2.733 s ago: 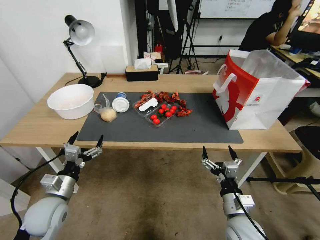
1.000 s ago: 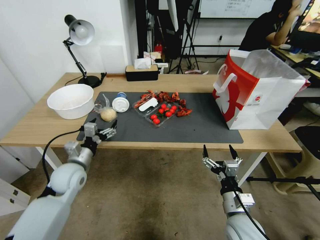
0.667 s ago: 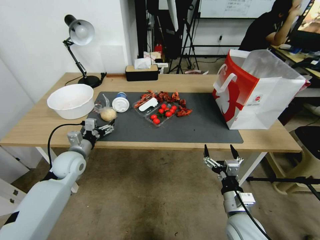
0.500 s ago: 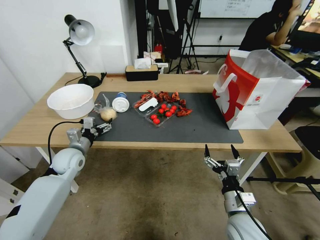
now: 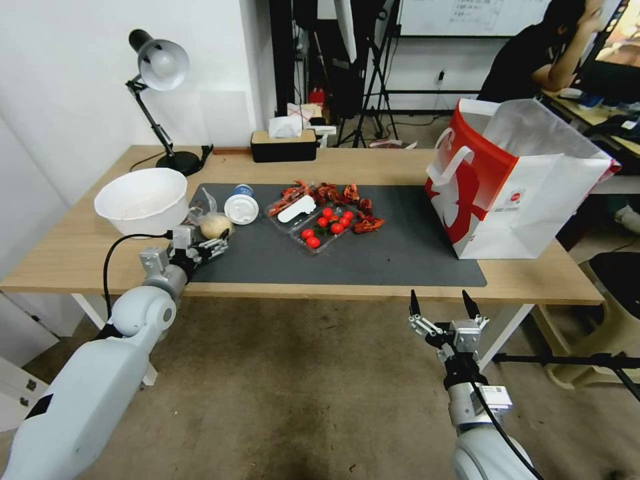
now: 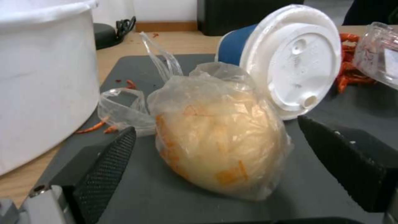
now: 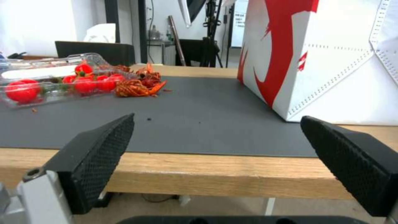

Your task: Pick up the trash from the table and place it into the takeout bag.

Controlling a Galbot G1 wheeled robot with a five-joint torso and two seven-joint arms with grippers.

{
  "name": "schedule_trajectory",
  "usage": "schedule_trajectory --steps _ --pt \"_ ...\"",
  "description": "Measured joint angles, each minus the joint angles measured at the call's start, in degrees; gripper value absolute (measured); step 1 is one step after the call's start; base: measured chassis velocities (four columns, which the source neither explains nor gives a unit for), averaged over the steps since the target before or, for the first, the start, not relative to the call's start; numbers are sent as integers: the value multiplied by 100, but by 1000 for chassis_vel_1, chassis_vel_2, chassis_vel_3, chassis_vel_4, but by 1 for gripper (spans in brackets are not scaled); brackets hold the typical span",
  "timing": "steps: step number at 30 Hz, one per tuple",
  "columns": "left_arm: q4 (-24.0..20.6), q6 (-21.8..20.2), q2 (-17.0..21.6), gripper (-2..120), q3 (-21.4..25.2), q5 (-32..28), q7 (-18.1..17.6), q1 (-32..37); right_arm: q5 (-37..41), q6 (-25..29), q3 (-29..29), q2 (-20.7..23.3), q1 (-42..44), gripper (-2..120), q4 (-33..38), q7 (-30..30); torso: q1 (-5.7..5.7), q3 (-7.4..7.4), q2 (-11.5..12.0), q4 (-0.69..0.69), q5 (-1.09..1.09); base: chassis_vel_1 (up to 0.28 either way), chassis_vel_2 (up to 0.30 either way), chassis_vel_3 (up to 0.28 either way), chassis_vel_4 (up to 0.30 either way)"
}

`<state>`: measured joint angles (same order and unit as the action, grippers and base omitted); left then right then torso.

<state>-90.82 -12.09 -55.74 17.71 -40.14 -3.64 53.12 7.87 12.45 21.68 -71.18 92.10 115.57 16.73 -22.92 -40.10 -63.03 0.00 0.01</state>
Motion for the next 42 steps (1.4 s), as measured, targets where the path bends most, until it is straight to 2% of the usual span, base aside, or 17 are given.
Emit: schedule_trajectory --steps 5,9,12,14,16,17,19,21,23,25,27,32,42 --pt "143 -12 -18 97 -103 -10 0 -178 -1 0 15 0 5 100 14 3 0 0 0 0 -1 0 0 0 0" --pt "269 -44 -25 88 -172 -18 2 -314 -2 0 25 -14 13 100 24 6 0 0 0 0 -1 0 0 0 0" --pt "322 -64 -23 73 -204 -19 12 -355 -6 0 37 -33 16 100 24 10 0 0 0 0 -1 0 0 0 0" --pt "328 -68 -22 70 -211 -18 16 -356 -7 0 38 -36 13 100 21 10 0 0 0 0 0 0 0 0 0" --pt "336 -68 -20 58 -226 -7 27 -350 -8 0 39 -45 -2 100 13 11 0 0 0 0 0 0 0 0 0" --pt "336 -68 -20 58 -226 -7 27 -350 -8 0 39 -45 -2 100 13 11 0 0 0 0 0 0 0 0 0" --pt "336 -67 -19 48 -236 2 37 -331 -11 -1 38 -56 -14 100 -3 12 0 0 0 1 0 0 0 0 0" --pt "336 -67 -18 44 -238 6 41 -323 -14 -2 37 -60 -16 100 -12 13 1 0 0 0 0 0 0 0 0" --pt "337 -63 -19 33 -241 17 50 -319 -20 -2 33 -74 -15 100 -24 14 0 0 0 0 0 0 0 0 0" --pt "337 -60 -19 31 -241 20 55 -317 -21 -2 33 -77 -13 100 -28 14 0 0 0 0 0 0 0 0 0" --pt "337 -54 -18 19 -240 32 110 -309 -25 -2 32 -82 -8 100 -34 15 0 0 0 0 0 0 0 0 0" --pt "329 -44 -7 8 -233 59 148 -297 -27 -2 33 -84 -9 100 -35 17 0 0 0 0 -1 0 0 0 0" --pt "48 70 167 7 -73 198 170 -73 -37 0 31 -101 -12 100 -14 20 1 0 0 0 -1 0 0 0 0"
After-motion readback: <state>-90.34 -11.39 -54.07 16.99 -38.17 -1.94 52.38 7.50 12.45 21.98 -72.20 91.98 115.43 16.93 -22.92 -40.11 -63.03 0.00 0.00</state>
